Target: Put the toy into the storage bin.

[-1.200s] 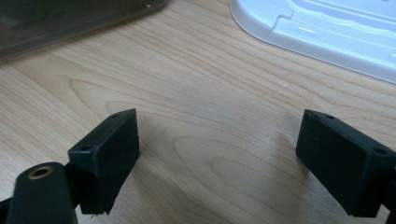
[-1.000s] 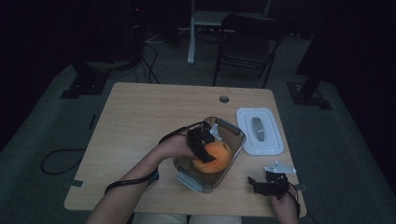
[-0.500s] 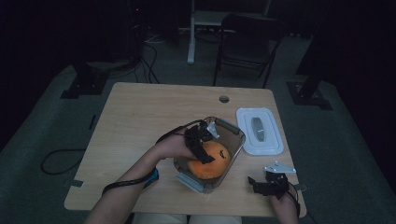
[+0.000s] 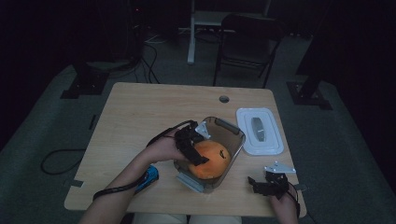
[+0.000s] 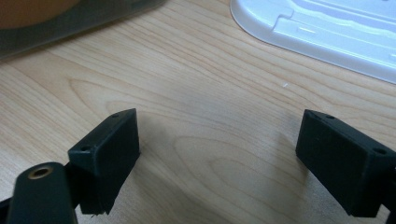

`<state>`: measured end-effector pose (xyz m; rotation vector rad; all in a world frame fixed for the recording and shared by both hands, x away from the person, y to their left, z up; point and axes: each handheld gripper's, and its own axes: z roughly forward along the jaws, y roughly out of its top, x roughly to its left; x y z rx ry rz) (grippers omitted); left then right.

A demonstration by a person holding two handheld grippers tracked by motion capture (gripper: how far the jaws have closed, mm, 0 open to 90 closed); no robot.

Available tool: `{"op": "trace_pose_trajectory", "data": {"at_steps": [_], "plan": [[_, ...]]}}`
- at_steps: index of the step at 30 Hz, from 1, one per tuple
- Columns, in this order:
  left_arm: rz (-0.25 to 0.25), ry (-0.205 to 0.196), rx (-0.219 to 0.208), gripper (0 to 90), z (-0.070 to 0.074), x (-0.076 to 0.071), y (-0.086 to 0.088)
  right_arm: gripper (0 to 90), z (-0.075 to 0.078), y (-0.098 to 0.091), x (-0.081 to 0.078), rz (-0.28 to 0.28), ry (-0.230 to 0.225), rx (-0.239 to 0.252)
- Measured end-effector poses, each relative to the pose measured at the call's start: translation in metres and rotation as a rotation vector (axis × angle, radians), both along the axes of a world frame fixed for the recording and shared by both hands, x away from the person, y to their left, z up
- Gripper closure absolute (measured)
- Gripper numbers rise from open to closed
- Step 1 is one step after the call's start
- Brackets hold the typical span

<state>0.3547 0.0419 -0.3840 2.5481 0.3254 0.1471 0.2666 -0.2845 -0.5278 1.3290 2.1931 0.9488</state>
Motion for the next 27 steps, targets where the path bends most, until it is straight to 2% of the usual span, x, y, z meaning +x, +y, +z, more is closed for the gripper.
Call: {"op": "trace_pose_trajectory", "data": {"at_steps": [9, 22, 27], "plan": [[0.045, -0.010, -0.040, 14.1, 0.004, -0.011, 0.025, 13.0, 0.000, 0.000, 0.000, 0.000, 0.000, 0.000], [0.111, -0.053, -0.050, 14.3, 0.009, -0.024, 0.062, 13.0, 0.000, 0.000, 0.000, 0.000, 0.000, -0.001], [0.147, -0.042, -0.070, 14.2, 0.008, -0.026, 0.079, 13.0, 0.000, 0.000, 0.000, 0.000, 0.000, -0.001]]}}
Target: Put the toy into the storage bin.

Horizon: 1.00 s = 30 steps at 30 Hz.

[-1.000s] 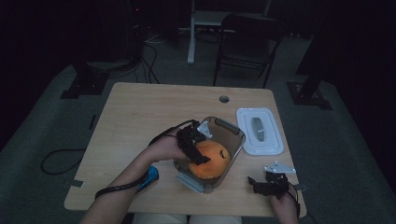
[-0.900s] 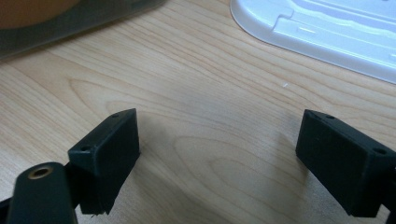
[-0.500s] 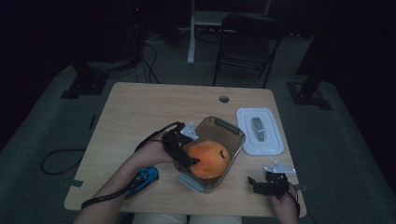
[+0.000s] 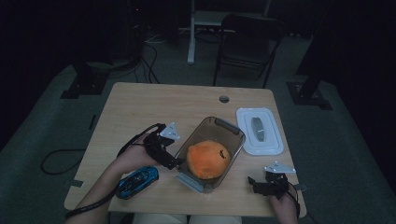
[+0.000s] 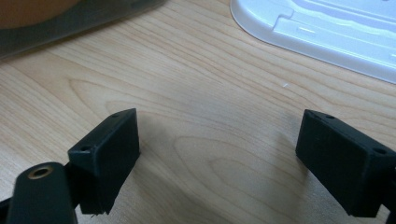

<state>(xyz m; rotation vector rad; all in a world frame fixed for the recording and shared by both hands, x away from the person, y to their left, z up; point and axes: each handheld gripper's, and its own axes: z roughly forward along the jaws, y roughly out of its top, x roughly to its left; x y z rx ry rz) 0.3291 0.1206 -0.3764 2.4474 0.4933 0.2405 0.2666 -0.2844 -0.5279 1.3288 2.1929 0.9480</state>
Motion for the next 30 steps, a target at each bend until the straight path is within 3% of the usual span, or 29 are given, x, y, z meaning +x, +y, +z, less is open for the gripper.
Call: {"op": "trace_pose_trajectory", "data": {"at_steps": [14, 23, 30], "plan": [[0.095, 0.023, -0.011, 14.3, -0.022, -0.013, 0.049, 13.0, 0.000, 0.000, 0.000, 0.000, 0.001, 0.000], [0.153, 0.049, 0.028, 14.3, -0.046, -0.021, 0.074, 13.0, 0.000, 0.000, 0.000, 0.000, 0.001, 0.000], [0.202, 0.064, 0.034, 14.2, -0.063, -0.027, 0.090, 13.0, 0.000, 0.000, 0.000, 0.000, 0.001, -0.001]]}}
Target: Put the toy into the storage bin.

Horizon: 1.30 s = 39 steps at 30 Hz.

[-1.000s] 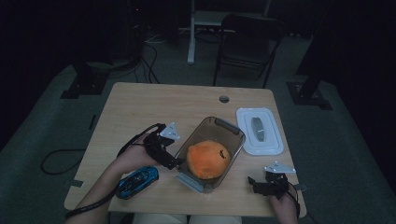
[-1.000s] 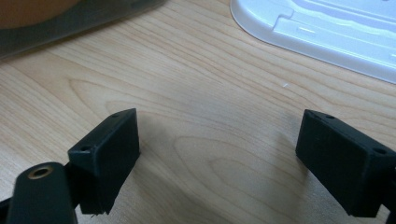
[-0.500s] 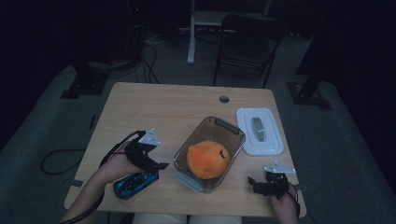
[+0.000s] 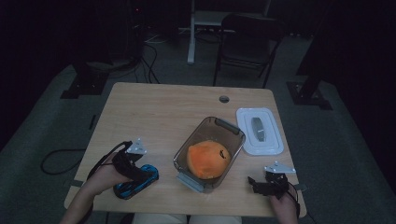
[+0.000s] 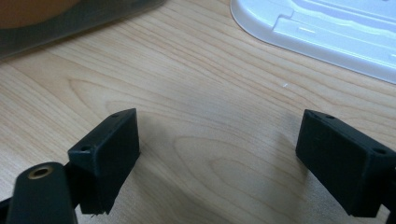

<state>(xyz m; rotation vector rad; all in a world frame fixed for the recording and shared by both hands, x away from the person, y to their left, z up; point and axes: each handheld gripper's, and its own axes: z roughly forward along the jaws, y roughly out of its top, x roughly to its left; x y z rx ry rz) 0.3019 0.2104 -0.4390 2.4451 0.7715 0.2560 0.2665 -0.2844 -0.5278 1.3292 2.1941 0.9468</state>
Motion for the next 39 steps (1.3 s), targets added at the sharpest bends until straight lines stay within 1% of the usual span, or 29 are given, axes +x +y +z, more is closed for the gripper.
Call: {"op": "trace_pose_trajectory", "data": {"at_steps": [1, 3, 4, 8, 11, 14, 17, 22, 23, 24, 29, 35, 37, 39], "plan": [[-0.002, 0.008, 0.002, 14.2, -0.003, -0.001, 0.002, 13.0, 0.000, 0.000, 0.000, 0.000, 0.000, 0.000], [0.017, 0.012, 0.007, 14.3, -0.008, -0.004, 0.005, 13.0, 0.000, 0.000, 0.000, 0.000, 0.000, 0.000], [0.013, 0.017, 0.017, 14.2, -0.010, -0.005, 0.007, 13.0, 0.000, 0.000, 0.000, 0.000, 0.000, 0.000], [0.041, 0.031, 0.033, 14.2, -0.021, -0.011, 0.014, 13.0, 0.000, 0.000, 0.000, 0.000, 0.000, 0.000], [0.052, 0.040, 0.048, 14.2, -0.028, -0.015, 0.019, 13.0, 0.000, 0.000, 0.000, 0.000, 0.000, 0.000], [0.064, 0.053, 0.043, 14.2, -0.033, -0.018, 0.022, 13.0, 0.000, 0.000, 0.000, 0.000, 0.000, 0.000], [0.065, 0.066, 0.053, 14.2, -0.039, -0.021, 0.023, 13.0, 0.000, 0.000, 0.000, 0.000, 0.000, 0.000], [0.068, 0.085, 0.075, 14.2, -0.045, -0.024, 0.023, 13.0, 0.000, 0.000, 0.000, 0.000, 0.000, 0.000], [0.064, 0.086, 0.087, 14.2, -0.046, -0.025, 0.022, 13.0, 0.000, 0.000, 0.000, 0.001, -0.001, 0.000], [0.071, 0.085, 0.090, 14.2, -0.047, -0.025, 0.021, 13.0, 0.000, 0.000, 0.000, 0.001, -0.001, 0.000], [0.098, 0.091, 0.102, 14.3, -0.054, -0.025, 0.019, 13.0, 0.000, 0.000, 0.000, 0.000, 0.000, 0.000], [0.098, 0.103, 0.126, 15.5, -0.059, -0.023, 0.018, 13.0, 0.000, 0.000, 0.000, 0.000, 0.000, 0.000], [0.103, 0.099, 0.122, 16.2, -0.059, -0.024, 0.019, 13.0, 0.000, 0.000, 0.000, 0.000, 0.000, 0.000], [0.110, 0.097, 0.119, 19.7, -0.059, -0.024, 0.019, 12.9, 0.000, 0.000, 0.000, -0.003, 0.000, 0.001]]}}
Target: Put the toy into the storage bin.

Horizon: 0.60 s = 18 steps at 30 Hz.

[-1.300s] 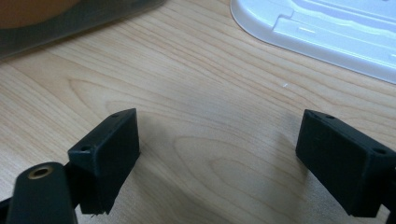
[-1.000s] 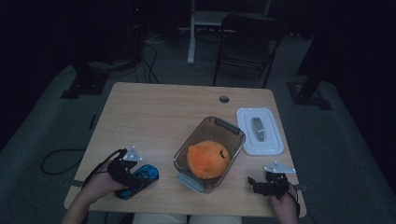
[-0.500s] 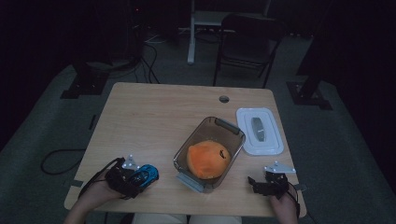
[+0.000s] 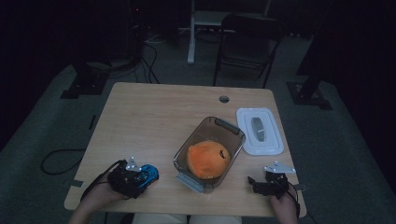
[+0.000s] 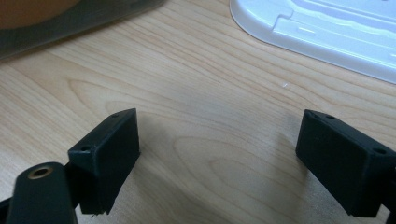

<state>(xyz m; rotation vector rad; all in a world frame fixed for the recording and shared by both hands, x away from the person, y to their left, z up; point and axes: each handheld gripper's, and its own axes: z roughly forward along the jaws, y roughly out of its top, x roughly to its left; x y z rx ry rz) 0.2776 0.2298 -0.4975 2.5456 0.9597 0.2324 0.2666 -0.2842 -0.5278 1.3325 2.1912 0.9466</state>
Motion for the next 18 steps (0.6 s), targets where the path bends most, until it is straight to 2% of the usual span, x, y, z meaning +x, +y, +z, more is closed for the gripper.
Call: {"op": "trace_pose_trajectory", "data": {"at_steps": [2, 10, 12, 14, 16, 18], "plan": [[0.000, -0.006, -0.003, 25.4, 0.001, -0.001, 0.001, 13.0, 0.000, 0.000, 0.000, -0.002, 0.000, -0.001], [0.009, 0.004, -0.016, 26.6, 0.004, -0.001, 0.003, 13.2, 0.000, 0.000, 0.000, -0.005, 0.001, 0.002], [0.019, 0.002, -0.043, 28.7, 0.008, 0.001, 0.004, 13.6, 0.000, 0.000, 0.000, -0.013, -0.002, 0.002], [0.034, -0.005, -0.030, 28.7, 0.009, 0.003, 0.004, 13.6, 0.000, 0.001, 0.000, -0.014, -0.003, 0.000], [0.037, 0.013, -0.019, 28.7, 0.007, 0.007, 0.005, 13.6, 0.002, 0.004, -0.002, -0.015, -0.013, -0.011], [0.043, 0.029, -0.026, 28.8, 0.008, 0.010, 0.004, 13.6, 0.005, 0.008, -0.003, 0.002, -0.021, 0.015]]}}
